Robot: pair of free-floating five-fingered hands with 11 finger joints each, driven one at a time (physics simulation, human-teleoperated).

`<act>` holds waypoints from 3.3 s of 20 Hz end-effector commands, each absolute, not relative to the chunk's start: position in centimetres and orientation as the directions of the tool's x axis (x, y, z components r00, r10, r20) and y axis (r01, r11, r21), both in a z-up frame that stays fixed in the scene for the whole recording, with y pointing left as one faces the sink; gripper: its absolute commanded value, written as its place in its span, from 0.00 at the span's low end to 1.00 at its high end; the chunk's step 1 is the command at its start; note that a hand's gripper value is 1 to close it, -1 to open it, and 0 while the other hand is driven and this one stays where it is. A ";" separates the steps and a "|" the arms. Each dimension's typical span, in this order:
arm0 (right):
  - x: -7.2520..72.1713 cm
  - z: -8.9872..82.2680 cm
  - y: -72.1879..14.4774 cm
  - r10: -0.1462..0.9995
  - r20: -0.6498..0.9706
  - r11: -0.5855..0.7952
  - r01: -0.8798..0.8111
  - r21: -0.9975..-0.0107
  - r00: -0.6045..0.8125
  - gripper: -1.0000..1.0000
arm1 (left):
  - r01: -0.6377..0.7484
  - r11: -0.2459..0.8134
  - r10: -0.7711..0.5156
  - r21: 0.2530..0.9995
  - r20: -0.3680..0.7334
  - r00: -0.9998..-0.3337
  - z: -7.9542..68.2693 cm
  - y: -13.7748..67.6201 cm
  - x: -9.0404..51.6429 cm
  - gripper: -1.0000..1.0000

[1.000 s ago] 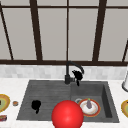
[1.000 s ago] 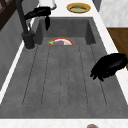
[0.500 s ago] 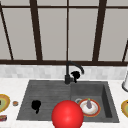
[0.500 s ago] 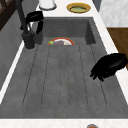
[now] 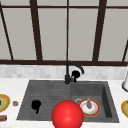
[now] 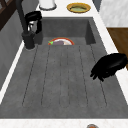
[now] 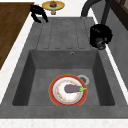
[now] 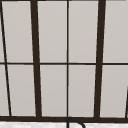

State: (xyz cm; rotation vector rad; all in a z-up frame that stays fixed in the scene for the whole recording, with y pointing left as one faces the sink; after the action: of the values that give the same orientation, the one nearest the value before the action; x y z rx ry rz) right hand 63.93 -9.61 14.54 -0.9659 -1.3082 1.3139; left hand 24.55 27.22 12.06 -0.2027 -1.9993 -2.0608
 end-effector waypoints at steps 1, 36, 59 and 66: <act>63.2 12.0 -11.5 0.977 0.154 0.138 -0.111 -0.984 -0.145 1.00 | 0.282 -0.017 -0.090 0.959 0.280 -0.956 12.1 27.2 24.6 0.50; 63.1 11.4 -13.3 0.899 0.329 0.324 -0.066 -0.944 -0.289 1.00 | 0.282 -0.017 -0.090 0.959 0.280 -0.956 12.1 27.2 24.6 0.50; 64.3 11.9 -14.6 0.818 0.381 0.371 -0.111 -0.922 -0.430 1.00 | 0.282 -0.017 -0.090 0.959 0.280 -0.956 12.1 27.2 24.6 0.50; 62.9 15.7 -16.4 0.850 0.301 0.309 -0.055 -0.950 -0.433 0.00 | 0.282 -0.017 -0.090 0.959 0.280 -0.956 12.1 27.2 24.6 0.50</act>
State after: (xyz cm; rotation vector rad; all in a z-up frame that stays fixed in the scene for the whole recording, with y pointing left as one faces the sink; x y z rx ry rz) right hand 64.11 -15.09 14.32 -0.6666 -1.6650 1.2615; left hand 24.55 27.22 12.06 -0.2027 -1.9993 -2.0608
